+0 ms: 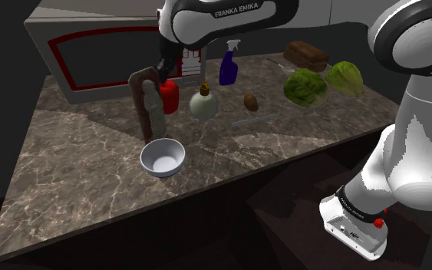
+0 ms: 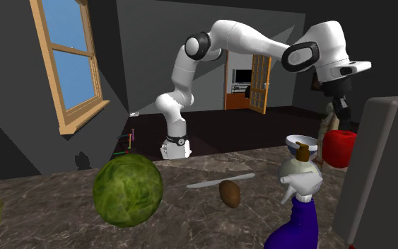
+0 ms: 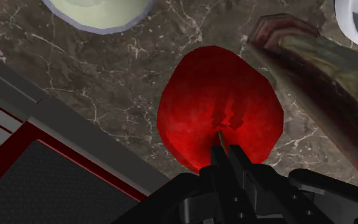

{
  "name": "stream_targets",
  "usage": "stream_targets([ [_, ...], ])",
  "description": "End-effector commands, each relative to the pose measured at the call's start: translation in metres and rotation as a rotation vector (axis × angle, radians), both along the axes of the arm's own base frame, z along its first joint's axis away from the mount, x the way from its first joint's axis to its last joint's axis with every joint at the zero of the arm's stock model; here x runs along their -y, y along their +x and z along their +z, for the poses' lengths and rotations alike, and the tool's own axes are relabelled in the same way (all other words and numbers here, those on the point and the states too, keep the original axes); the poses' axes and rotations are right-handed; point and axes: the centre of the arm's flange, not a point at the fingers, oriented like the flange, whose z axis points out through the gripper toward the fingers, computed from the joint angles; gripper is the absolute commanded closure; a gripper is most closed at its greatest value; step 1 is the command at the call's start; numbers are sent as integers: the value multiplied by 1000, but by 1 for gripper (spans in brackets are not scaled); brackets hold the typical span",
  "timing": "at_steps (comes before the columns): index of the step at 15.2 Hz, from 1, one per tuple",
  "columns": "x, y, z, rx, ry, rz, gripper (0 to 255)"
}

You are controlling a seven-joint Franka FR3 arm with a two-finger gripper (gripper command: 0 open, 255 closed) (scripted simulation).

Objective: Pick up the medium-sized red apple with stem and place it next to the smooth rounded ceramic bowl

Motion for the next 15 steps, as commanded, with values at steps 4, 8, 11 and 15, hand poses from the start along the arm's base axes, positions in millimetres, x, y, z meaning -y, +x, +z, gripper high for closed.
stream_targets([
  [4, 6, -10, -55, -172, -79, 14, 255],
  [8, 6, -10, -55, -172, -79, 14, 255],
  [11, 4, -10, -48, -172, -79, 15, 0],
  [15, 7, -12, -42, -172, -79, 14, 0],
])
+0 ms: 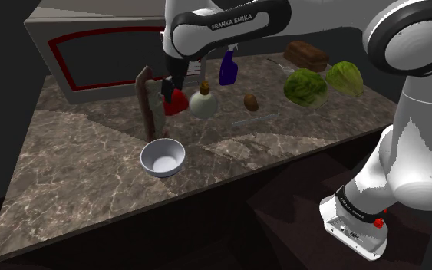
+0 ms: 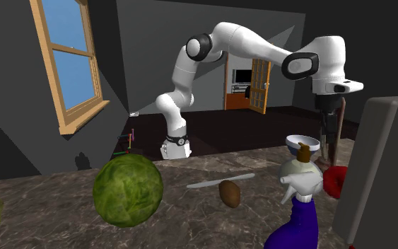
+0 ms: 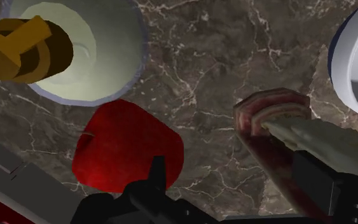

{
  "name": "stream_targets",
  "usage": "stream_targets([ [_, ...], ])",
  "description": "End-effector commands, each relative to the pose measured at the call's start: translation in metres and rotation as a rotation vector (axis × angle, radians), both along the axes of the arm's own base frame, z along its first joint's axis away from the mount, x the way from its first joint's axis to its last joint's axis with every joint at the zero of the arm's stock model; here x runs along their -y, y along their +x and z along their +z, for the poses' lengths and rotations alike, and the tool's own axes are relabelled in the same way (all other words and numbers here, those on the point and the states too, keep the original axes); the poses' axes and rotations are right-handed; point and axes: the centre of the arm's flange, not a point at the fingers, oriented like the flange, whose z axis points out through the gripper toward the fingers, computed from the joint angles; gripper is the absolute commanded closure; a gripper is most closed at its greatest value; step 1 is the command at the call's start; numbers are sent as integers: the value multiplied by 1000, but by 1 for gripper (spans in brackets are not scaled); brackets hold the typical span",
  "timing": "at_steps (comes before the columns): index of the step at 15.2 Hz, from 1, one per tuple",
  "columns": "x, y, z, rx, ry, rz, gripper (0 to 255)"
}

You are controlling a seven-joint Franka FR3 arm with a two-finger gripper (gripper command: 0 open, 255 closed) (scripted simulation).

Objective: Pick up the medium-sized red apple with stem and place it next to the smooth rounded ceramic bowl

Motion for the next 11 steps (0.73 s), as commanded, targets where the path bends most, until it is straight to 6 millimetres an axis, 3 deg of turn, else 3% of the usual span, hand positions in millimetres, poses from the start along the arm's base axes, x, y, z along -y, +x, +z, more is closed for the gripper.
stream_targets([
  [1, 3, -3, 19, -1, 0, 0, 0],
  [3, 5, -6, 42, -1, 0, 0, 0],
  [11, 5, -6, 42, -1, 0, 0, 0],
])
